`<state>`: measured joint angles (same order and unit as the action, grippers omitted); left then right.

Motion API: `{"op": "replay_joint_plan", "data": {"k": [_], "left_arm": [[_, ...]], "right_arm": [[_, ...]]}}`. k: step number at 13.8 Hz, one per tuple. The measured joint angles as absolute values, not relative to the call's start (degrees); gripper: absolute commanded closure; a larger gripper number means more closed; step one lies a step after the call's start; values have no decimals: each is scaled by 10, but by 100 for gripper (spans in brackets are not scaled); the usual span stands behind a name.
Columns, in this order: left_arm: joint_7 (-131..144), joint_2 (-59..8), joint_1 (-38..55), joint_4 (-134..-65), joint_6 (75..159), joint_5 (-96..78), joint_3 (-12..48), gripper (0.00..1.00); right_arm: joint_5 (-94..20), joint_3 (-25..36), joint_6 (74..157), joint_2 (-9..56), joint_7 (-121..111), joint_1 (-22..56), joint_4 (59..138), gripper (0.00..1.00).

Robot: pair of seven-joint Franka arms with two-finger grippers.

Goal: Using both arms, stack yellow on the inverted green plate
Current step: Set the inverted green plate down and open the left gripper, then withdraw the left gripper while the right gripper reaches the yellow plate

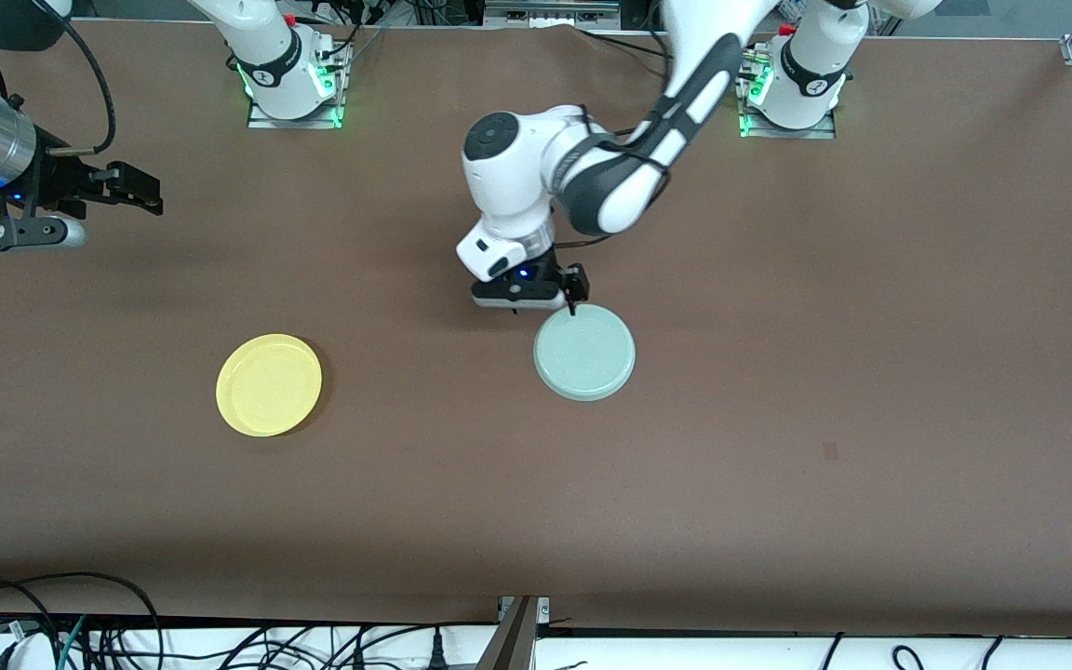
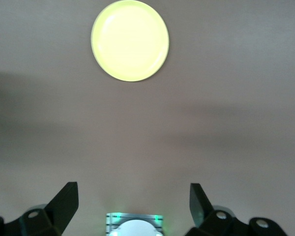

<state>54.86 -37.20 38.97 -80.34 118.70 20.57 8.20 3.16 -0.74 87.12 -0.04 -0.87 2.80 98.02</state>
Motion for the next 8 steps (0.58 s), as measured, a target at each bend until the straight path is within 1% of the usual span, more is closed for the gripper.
{"op": "replay_joint_plan", "data": {"k": [2, 4, 6, 8], "left_arm": [[548, -333, 336, -806, 1177, 159, 80, 0], [548, -292, 272, -814, 1170, 137, 79, 0], [547, -251, 210, -823, 1145, 127, 80, 0], [530, -212, 157, -830, 1085, 106, 82, 0]], "right_arm": [[43, -6, 873, 16, -9, 28, 981, 0], [45, -2, 879, 51, -9, 22, 982, 0], [45, 1, 929, 95, -9, 18, 983, 0], [37, 1, 998, 143, -8, 9, 984, 0]]}}
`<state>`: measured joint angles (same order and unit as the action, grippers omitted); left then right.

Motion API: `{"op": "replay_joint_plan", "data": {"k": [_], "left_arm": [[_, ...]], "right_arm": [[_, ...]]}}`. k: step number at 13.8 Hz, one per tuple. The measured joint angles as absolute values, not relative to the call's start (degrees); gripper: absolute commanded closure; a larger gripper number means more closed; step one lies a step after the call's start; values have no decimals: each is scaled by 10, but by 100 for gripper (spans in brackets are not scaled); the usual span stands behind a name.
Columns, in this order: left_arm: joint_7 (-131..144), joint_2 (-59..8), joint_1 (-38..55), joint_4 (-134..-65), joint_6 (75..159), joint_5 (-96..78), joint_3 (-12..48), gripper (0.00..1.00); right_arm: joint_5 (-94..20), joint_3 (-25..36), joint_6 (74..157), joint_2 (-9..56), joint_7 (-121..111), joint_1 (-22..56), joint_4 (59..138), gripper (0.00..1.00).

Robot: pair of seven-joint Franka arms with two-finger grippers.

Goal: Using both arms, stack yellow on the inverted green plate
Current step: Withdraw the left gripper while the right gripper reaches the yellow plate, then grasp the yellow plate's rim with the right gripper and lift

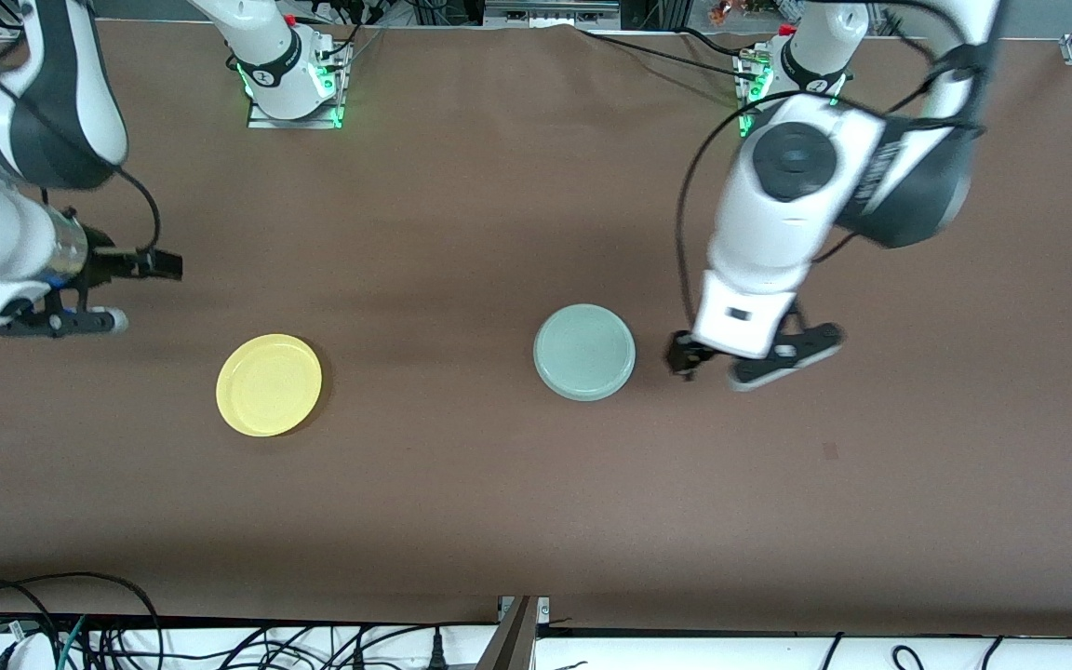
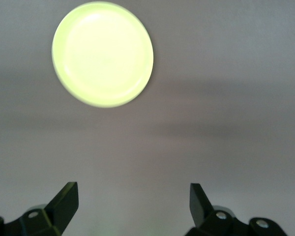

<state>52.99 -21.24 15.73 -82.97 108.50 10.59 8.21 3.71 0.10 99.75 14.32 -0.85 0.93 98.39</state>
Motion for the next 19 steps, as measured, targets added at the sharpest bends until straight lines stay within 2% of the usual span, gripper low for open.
{"op": "replay_joint_plan", "data": {"k": [5, 8, 10, 11, 12, 13, 15, 16, 19], "left_arm": [[303, -152, 33, -841, 959, 93, 83, 0], [189, -139, -36, -843, 940, 66, 82, 0], [132, -135, -63, -843, 929, 55, 82, 0], [99, -133, -73, -844, 922, 44, 80, 0], [70, -130, -78, -844, 917, 23, 72, 0], [51, -128, -80, -844, 915, 8, 65, 0], [39, -123, -80, -844, 912, 0, 61, 0], [38, -122, -79, -844, 908, 0, 62, 0], [38, -122, -77, -844, 894, 0, 61, 0]], "right_arm": [[-17, 3, 1121, 252, -8, -23, 984, 6], [-49, 3, 1193, 304, -7, -35, 984, 13], [-63, 4, 1238, 333, -7, -41, 985, 28], [-64, 4, 1262, 349, -7, -43, 986, 41], [-65, 4, 1281, 363, -6, -46, 987, 64], [-65, 4, 1291, 374, -6, -47, 987, 79], [-66, 3, 1298, 382, -6, -47, 987, 96], [-67, 2, 1298, 382, -5, -47, 987, 100], [-68, -1, 1296, 382, -5, -47, 987, 100]]}}
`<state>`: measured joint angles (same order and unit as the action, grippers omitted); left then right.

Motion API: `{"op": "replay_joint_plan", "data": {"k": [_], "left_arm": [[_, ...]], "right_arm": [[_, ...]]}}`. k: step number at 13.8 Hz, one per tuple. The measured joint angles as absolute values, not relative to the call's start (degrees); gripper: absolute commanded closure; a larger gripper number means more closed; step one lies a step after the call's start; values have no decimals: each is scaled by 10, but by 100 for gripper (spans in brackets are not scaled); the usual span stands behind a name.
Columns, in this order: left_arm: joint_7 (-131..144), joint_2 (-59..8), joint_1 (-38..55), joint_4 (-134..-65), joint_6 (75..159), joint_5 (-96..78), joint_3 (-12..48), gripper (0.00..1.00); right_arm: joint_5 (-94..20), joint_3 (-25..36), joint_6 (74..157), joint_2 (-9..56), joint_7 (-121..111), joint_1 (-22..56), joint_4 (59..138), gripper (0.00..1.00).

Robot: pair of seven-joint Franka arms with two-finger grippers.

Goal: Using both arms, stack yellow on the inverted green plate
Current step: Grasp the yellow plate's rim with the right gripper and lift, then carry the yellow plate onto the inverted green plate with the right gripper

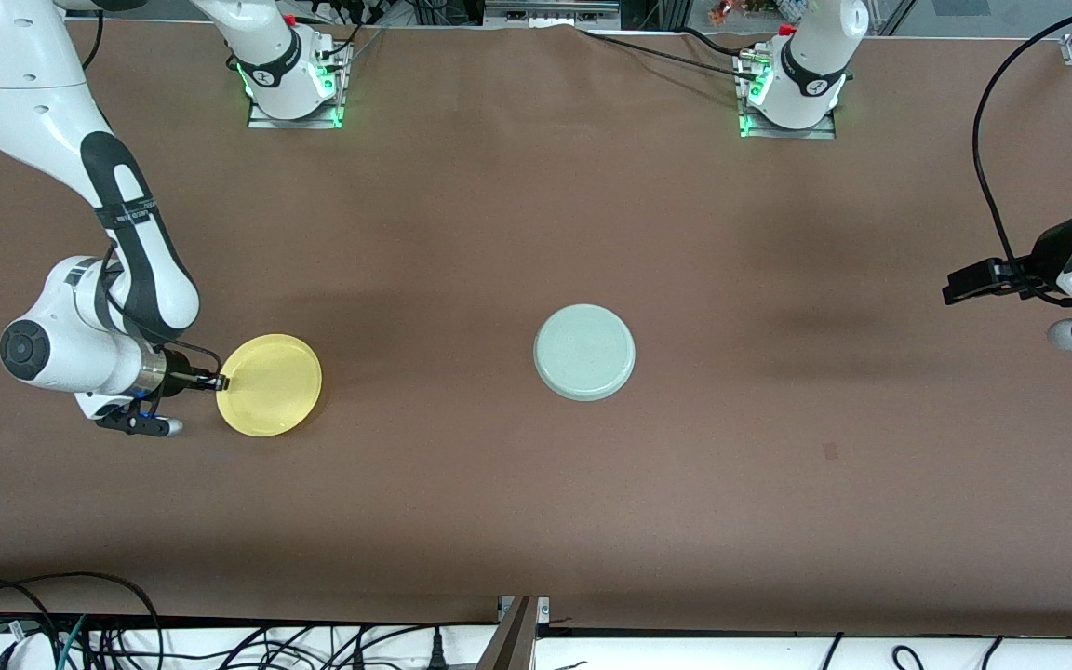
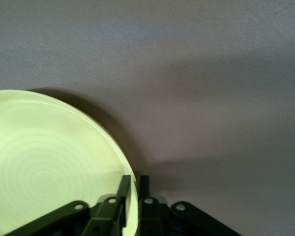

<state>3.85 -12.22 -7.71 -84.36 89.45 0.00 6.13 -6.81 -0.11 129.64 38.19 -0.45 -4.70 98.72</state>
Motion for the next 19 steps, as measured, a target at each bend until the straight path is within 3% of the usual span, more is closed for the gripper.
{"op": "replay_joint_plan", "data": {"k": [4, 7, 12, 15, 19], "left_arm": [[38, -128, -78, -844, 893, 0, 58, 0], [38, -128, -78, -844, 893, 0, 60, 0], [38, -128, -77, -840, 893, 0, 62, 0], [38, -128, -77, -839, 893, 0, 62, 0], [38, -128, -77, -839, 893, 0, 61, 0]], "right_arm": [[-70, -6, 1275, 370, -5, -46, 978, 100], [-70, -25, 1203, 332, -5, -46, 951, 100], [-78, -133, 1113, 290, 75, -38, 917, 100], [-79, -197, 1127, 296, 262, 5, 918, 100], [-78, -202, 1270, 333, 453, 139, 923, 100]]}}
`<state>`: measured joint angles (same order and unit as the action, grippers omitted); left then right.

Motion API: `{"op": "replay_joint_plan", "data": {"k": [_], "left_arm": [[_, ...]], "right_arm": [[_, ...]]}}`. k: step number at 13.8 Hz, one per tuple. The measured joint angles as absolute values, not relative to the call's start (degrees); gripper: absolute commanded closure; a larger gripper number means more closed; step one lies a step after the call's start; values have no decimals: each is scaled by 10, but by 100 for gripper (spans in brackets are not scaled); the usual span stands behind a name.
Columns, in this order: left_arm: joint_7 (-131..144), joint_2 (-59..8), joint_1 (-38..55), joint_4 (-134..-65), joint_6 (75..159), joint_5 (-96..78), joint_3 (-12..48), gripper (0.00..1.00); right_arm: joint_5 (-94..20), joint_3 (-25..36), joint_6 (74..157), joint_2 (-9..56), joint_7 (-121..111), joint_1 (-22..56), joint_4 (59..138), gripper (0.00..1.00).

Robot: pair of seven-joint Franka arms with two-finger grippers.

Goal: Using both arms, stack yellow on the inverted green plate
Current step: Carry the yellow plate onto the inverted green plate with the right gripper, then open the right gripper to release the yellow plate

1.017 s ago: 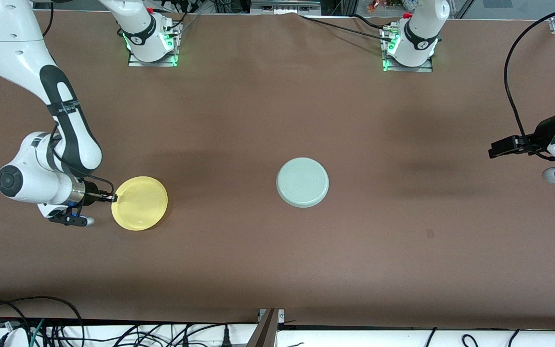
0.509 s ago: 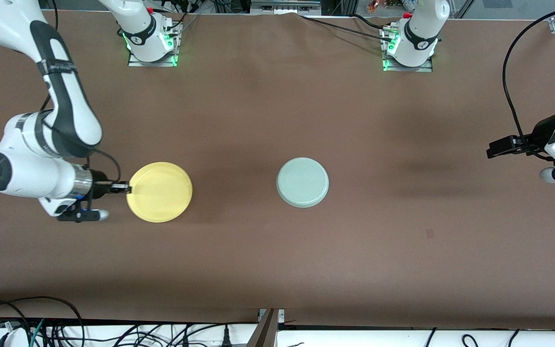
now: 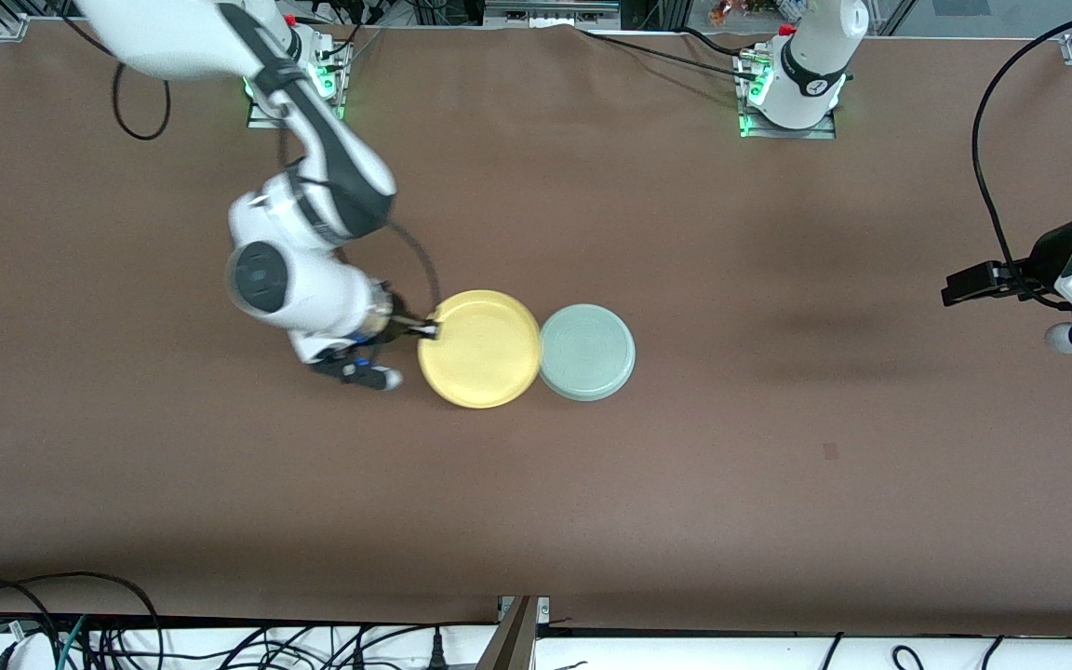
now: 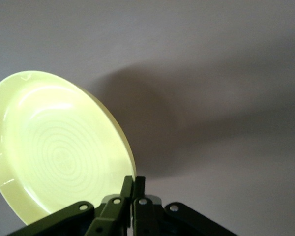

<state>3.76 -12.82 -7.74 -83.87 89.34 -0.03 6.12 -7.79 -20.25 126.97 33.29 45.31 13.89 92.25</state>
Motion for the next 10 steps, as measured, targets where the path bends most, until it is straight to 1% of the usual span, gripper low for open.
{"op": "replay_joint_plan", "data": {"k": [2, 4, 6, 9, 10], "left_arm": [[38, -128, -78, -839, 893, -1, 61, 0], [38, -128, -78, -839, 893, -1, 61, 0], [38, -128, -78, -839, 893, -1, 60, 0], [38, -128, -78, -839, 893, -1, 60, 0], [38, -128, -78, -839, 893, -1, 60, 0]], "right_arm": [[-78, -202, 1362, 366, 520, 185, 923, 100], [-78, -201, 1429, 397, 549, 216, 923, 100], [-78, -199, 1461, 420, 557, 237, 923, 100], [-78, -195, 1477, 436, 559, 253, 923, 100], [-78, -193, 1483, 439, 560, 257, 923, 49]]}}
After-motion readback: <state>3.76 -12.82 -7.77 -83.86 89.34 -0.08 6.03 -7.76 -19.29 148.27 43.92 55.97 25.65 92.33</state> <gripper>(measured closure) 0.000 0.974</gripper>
